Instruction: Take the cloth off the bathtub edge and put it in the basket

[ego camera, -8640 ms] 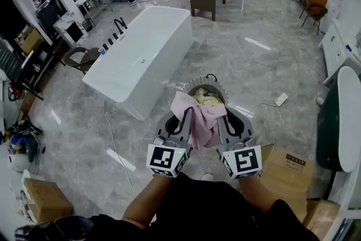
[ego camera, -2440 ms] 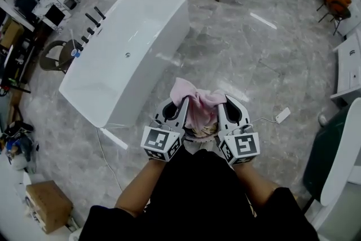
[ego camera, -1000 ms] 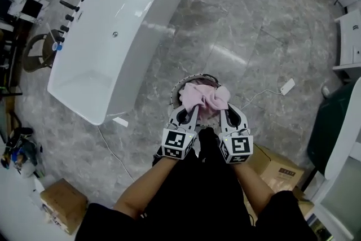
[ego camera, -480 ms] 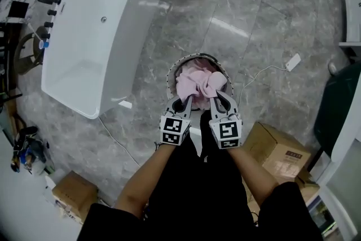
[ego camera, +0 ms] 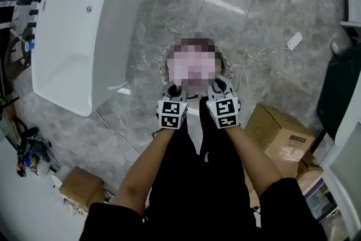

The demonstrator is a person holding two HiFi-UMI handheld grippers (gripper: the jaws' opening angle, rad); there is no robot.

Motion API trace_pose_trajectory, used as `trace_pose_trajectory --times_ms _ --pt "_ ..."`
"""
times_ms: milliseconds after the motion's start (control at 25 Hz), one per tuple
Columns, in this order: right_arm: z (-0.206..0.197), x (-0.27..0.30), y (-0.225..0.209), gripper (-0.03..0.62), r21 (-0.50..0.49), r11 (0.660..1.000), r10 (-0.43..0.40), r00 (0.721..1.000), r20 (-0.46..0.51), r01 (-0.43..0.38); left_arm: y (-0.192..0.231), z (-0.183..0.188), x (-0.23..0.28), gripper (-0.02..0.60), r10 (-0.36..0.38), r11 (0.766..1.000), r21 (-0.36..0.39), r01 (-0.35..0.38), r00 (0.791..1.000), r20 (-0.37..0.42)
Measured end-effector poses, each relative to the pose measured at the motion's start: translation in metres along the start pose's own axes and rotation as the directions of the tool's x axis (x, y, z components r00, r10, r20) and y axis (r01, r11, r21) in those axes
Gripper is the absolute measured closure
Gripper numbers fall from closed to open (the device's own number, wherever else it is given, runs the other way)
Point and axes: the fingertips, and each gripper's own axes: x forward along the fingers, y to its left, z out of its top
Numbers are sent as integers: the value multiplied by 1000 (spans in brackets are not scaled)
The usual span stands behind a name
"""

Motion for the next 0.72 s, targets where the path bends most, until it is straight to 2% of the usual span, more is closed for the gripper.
trace_pose_trajectory --times_ms 200,360,520,600,720 --pt "-25 17 -19 551 18 999 -47 998 -39 47 2 -25 35 548 -50 998 25 51 997 -50" --pt "-49 16 -37 551 33 996 -79 994 -78 82 -19 -44 58 548 -103 993 57 107 992 -72" --pt "-75 28 -52 551 39 994 -99 989 -112 104 -35 -62 91 548 -139 988 49 143 987 -78" --pt "-95 37 -57 551 41 993 -106 984 -145 113 -38 -81 108 548 -139 988 42 146 982 -126" --pt "-119 55 -65 551 50 991 -112 968 -226 127 -37 -107 130 548 -131 986 75 150 969 -211"
